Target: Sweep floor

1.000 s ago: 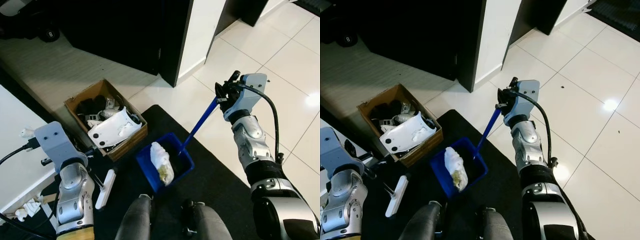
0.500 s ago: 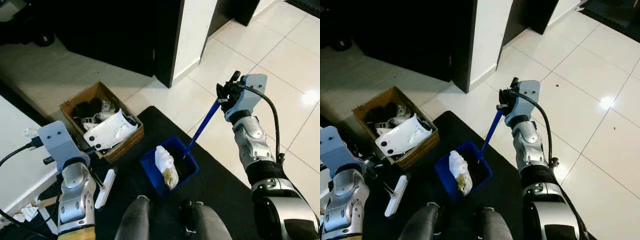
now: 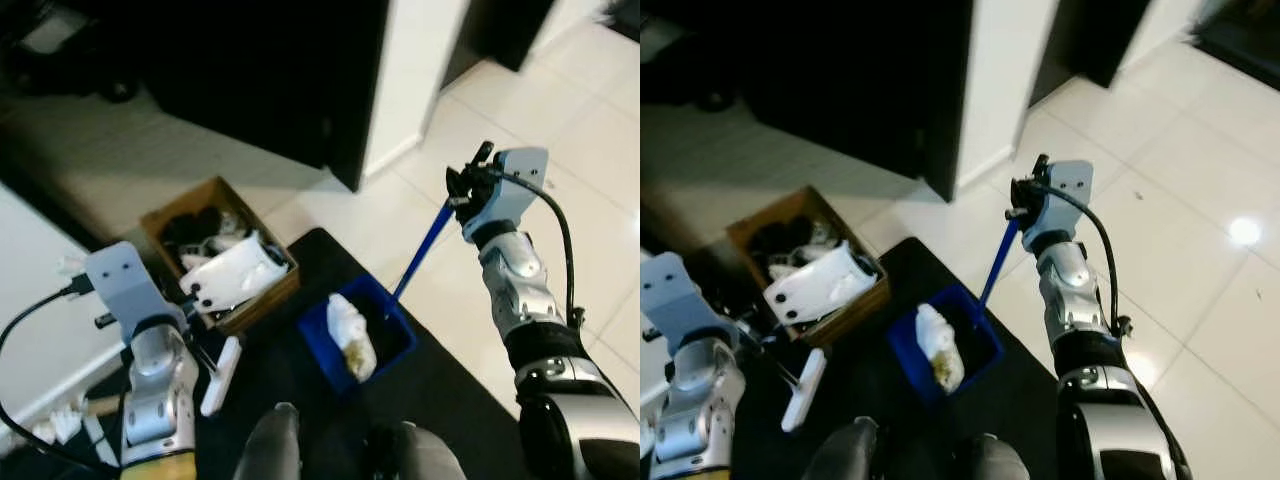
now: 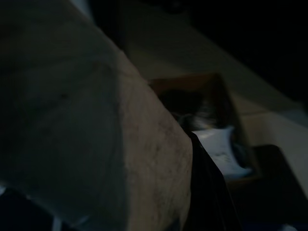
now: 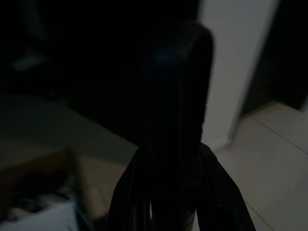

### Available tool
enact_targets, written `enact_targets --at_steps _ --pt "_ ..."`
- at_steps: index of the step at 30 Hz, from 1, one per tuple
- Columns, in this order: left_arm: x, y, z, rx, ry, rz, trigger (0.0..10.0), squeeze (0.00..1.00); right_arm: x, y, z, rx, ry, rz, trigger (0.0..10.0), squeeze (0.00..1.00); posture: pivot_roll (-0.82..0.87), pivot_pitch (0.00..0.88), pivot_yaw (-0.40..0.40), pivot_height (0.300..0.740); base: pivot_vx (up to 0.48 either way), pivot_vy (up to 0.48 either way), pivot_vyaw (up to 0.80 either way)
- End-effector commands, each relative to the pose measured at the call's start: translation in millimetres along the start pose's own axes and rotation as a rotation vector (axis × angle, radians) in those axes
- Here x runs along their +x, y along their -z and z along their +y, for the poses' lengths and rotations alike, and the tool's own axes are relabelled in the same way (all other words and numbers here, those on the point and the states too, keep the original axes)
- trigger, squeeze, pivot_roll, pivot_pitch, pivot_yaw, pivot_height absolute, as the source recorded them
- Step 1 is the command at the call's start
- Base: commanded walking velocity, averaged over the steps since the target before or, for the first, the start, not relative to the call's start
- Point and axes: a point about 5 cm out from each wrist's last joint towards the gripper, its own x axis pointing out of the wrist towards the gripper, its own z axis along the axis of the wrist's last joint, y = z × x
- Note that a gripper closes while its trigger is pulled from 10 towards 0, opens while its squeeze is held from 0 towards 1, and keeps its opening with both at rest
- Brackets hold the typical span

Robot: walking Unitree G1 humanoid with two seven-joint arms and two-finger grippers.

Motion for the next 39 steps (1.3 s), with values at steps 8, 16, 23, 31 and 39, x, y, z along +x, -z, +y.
enact_targets --at_steps 8,16,23,31,39 --pt "-1.3 1.7 -1.1 0.019 0.003 0.002 10.0 0.00 -2.7 -4.4 -9.2 0.017 0.035 -0.040 10.0 0.00 0.10 0.183 -0.033 0.740 0.480 0.000 0.78" --pt "-1.1 2.1 -0.7 0.019 0.003 0.003 10.0 0.00 -3.0 -3.4 -9.9 0.019 0.043 -0.035 10.0 0.00 0.10 0.183 -0.032 0.740 0.480 0.000 0.42" --pt "-0.9 2.0 -0.6 0.020 0.004 0.002 10.0 0.00 -3.4 -3.6 -12.4 0.039 0.053 -0.037 10.0 0.00 0.10 0.184 -0.031 0.740 0.480 0.000 0.00" --pt "-0.6 2.3 -2.2 0.013 0.018 0.011 10.0 0.00 -4.2 -7.4 -22.5 0.047 0.083 -0.040 10.0 0.00 0.10 0.183 -0.029 0.740 0.262 0.000 0.00" --pt "-0.2 3.6 -6.6 0.017 0.057 0.027 10.0 0.00 5.9 -61.5 -32.1 0.183 -0.033 -0.162 10.0 0.00 0.10 0.180 -0.024 0.740 0.000 0.000 0.00"
